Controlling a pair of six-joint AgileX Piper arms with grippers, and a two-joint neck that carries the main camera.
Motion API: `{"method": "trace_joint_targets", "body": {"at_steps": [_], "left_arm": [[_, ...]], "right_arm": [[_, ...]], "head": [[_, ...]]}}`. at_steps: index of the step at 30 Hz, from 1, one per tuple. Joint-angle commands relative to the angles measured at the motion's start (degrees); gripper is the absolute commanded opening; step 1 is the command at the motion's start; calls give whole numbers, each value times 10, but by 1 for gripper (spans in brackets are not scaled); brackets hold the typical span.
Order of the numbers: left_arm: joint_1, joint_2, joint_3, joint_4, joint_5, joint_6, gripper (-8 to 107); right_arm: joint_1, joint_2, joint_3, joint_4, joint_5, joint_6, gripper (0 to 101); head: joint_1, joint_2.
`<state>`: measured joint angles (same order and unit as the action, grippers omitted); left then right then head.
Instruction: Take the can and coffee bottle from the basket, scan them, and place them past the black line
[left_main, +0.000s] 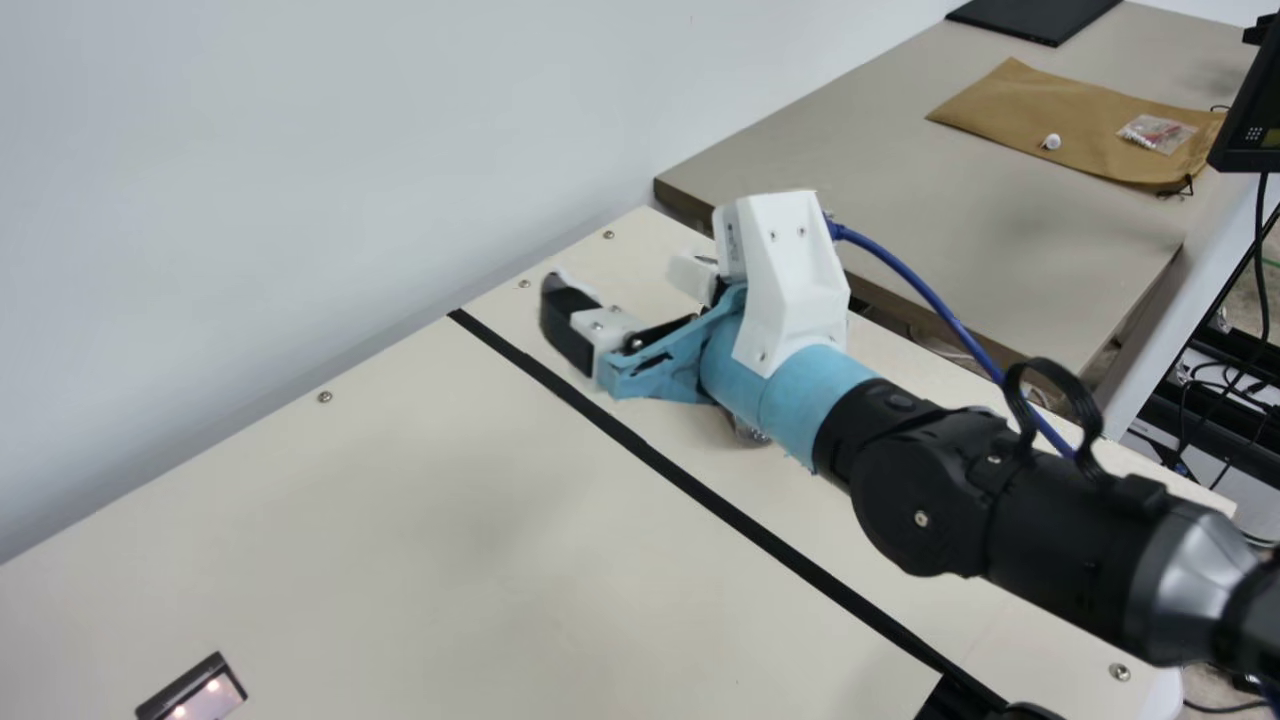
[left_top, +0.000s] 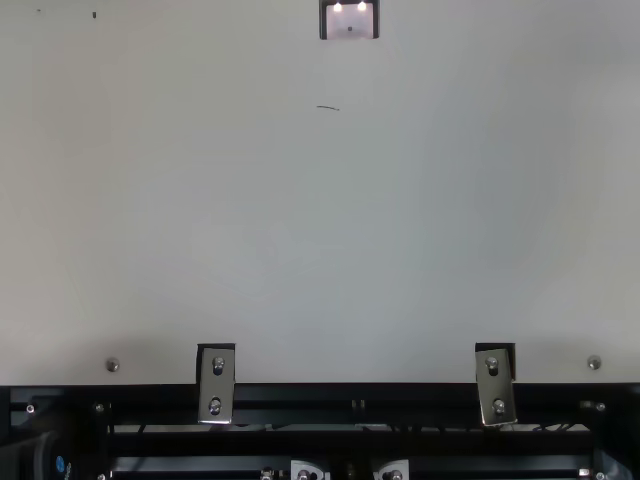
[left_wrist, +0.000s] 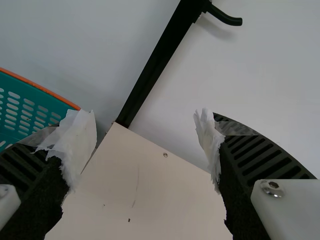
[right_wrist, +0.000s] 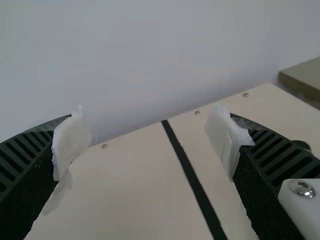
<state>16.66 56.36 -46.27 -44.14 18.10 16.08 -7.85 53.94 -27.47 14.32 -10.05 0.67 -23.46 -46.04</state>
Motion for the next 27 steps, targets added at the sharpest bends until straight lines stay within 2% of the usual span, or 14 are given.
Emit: {"method": "trace_joint_targets", "body": {"at_steps": [1,12,18,27], "left_arm": [[0,0,0,0,0,0,90],[0,0,0,0,0,0,90],[0,0,0,0,0,0,90],[0,0,0,0,0,0,90]], "right_arm": [[27,-8,-9,8,26,1,101],[90,-51,-54,43,128,3,101],[105,-79,-75,65,204,17,101],[93,-153,-97,45,333,48,101]], "head": [[-15,25],[-15,217],[-15,217],[-15,217]]}}
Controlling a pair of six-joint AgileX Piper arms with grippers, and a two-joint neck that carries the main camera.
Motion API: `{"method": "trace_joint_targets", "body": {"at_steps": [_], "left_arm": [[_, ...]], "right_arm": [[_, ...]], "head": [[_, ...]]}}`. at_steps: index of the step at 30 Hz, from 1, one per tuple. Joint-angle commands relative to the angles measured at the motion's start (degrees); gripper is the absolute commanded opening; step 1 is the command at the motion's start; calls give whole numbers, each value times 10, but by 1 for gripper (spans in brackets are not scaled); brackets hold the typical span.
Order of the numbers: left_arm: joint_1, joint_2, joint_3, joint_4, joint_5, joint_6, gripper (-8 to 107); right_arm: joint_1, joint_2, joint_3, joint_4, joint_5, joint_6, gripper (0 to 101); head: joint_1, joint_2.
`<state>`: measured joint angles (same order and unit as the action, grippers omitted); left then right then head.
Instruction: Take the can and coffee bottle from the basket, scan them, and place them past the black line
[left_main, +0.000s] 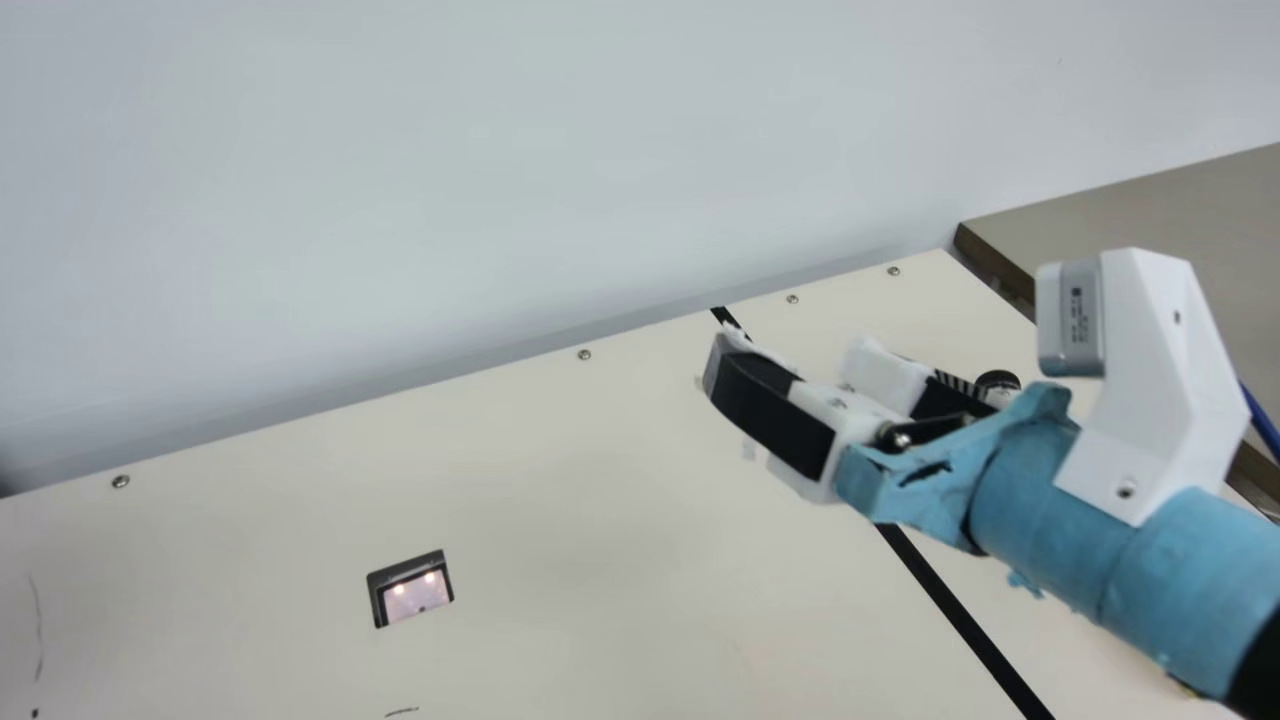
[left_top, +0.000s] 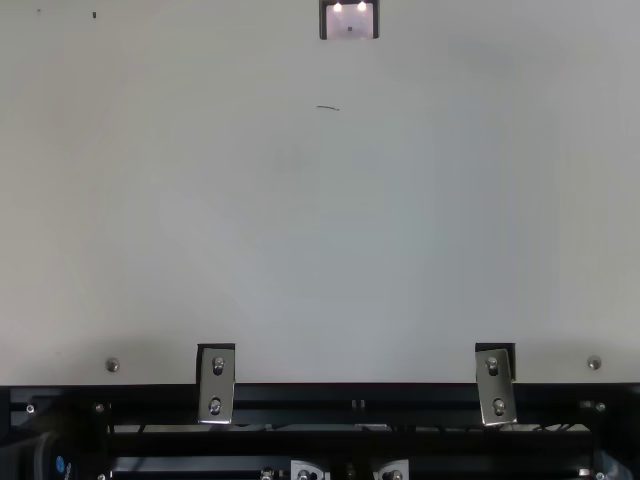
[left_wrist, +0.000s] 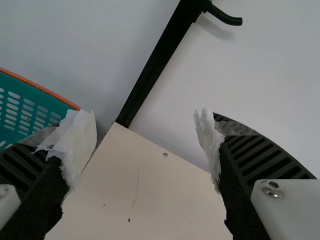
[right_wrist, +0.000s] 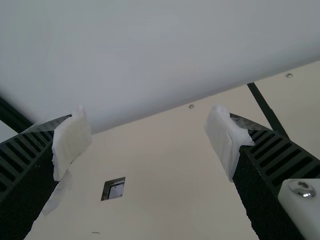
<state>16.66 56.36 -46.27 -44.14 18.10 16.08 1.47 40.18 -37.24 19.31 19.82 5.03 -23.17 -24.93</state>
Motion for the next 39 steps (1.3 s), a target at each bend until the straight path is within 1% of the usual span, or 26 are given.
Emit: {"method": "trace_joint_targets", "body": {"at_steps": [1,7,8,11,14,19,23,27,28,31,39], "left_arm": [[0,0,0,0,0,0,90],[0,0,0,0,0,0,90],[0,0,0,0,0,0,90],[-9,-5,2,17,-2,-5,90],[-36,-24,20,44,-13,5,90],[-91,-79,79,102,-24,29,90],[-121,-133,128,149,-10,37,90],[-135,-187,169,195,16,29,90],[-133,-159,149,170,9,32,90],[-133,-184,168,194,18,30,90],[-133,-188,168,194,17,30,90]], "right_arm": [[-1,-25,2,-8,45,8,101],[-5,-85,32,-37,94,31,101],[-4,-67,24,-31,80,27,101],[-5,-86,32,-40,101,33,101],[-5,-87,32,-40,101,33,101],[-5,-88,32,-40,101,33,101],[-5,-88,32,-40,100,33,101],[-5,-88,32,-40,100,33,101],[-5,-88,32,-40,100,33,101],[-5,-88,32,-40,100,33,101],[-5,-88,32,-40,100,33,101]], "head": [[-18,6],[-18,6],[-18,6],[-18,6],[-18,6],[-18,6],[-18,6],[-18,6],[-18,6],[-18,6],[-18,6]]}}
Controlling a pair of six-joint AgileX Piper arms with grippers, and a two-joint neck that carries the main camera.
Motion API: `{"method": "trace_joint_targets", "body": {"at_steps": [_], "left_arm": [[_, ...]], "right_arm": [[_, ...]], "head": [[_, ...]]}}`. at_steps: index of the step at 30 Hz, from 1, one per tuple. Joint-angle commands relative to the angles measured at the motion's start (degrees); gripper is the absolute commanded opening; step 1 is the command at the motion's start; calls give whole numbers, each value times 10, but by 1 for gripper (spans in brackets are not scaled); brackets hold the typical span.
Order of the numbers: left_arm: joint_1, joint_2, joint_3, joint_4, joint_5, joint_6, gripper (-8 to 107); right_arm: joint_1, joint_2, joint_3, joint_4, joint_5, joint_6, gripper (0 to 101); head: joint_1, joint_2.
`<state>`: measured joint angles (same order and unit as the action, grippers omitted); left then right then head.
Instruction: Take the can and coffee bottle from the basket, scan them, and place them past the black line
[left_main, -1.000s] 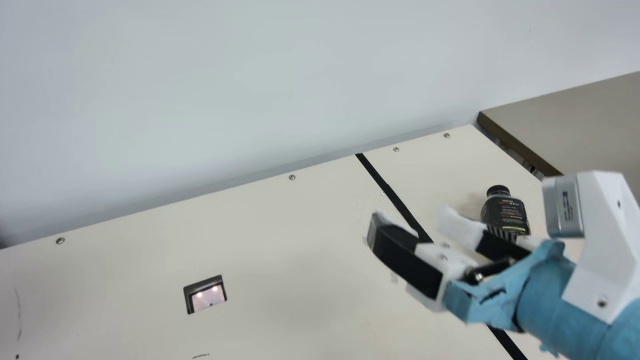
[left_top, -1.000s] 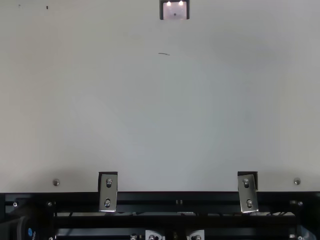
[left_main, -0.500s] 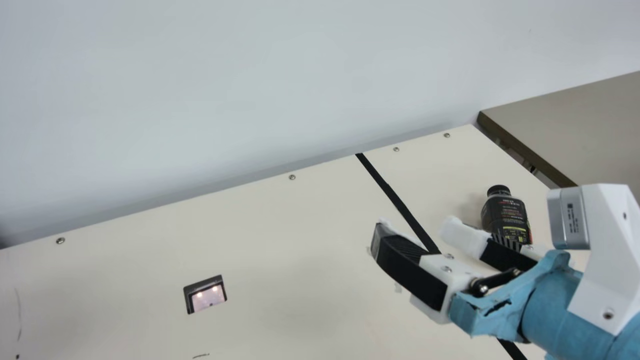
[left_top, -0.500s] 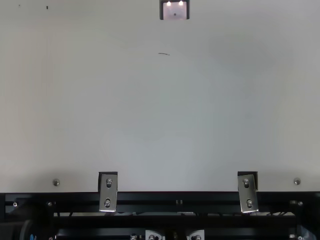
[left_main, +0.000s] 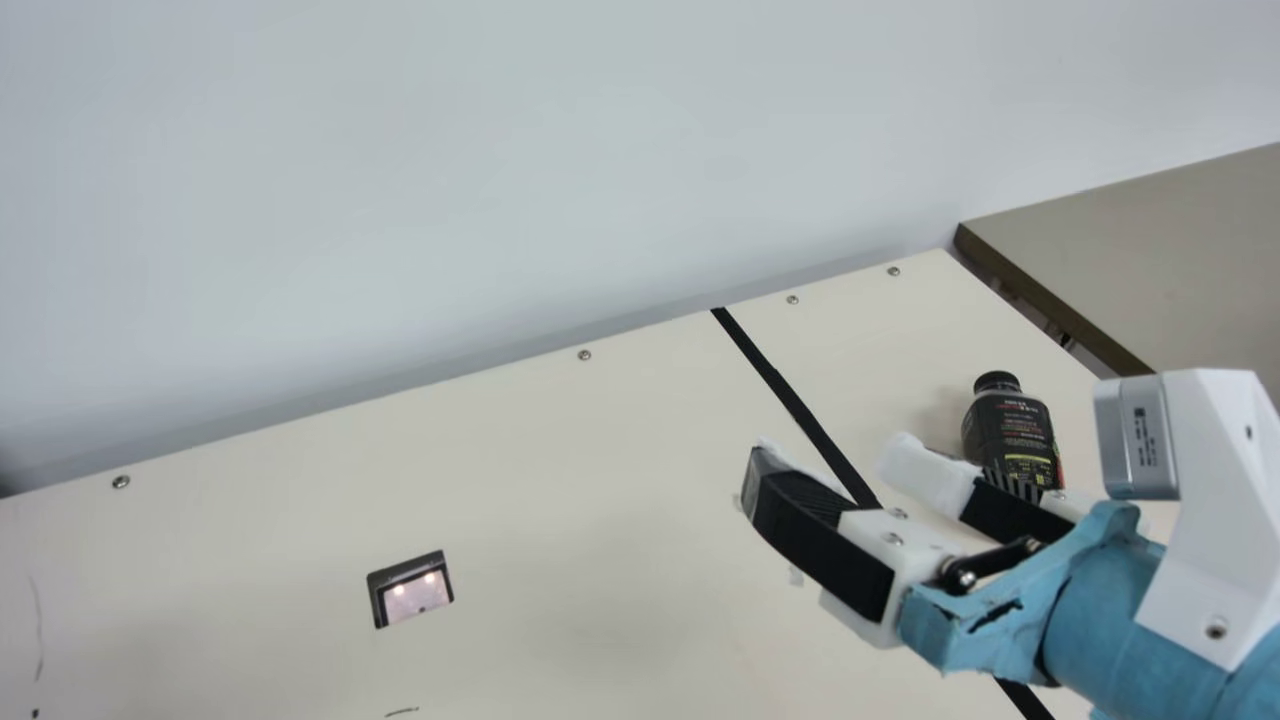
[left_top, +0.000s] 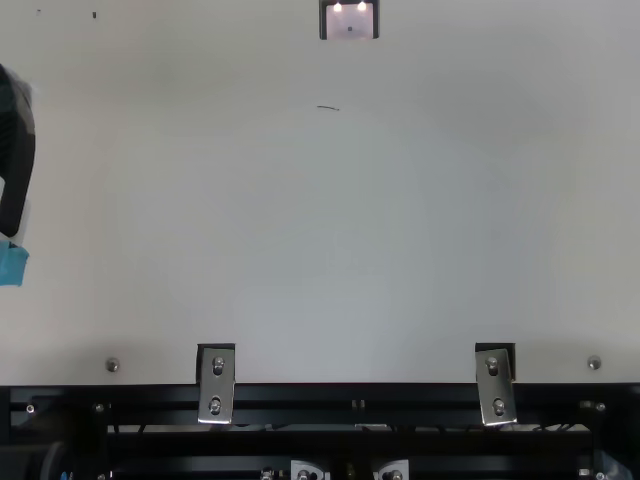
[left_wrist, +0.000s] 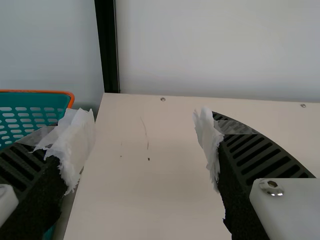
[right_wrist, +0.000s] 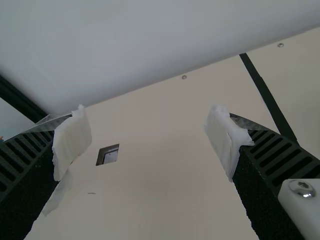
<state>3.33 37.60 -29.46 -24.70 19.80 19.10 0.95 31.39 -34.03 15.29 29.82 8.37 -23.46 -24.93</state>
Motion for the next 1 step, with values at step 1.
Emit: {"method": "trace_joint_targets", "body": {"at_steps": [1], "left_arm": [[0,0,0,0,0,0,90]], "right_arm": [[0,0,0,0,0,0,101]], "head": [[-15,6]]}}
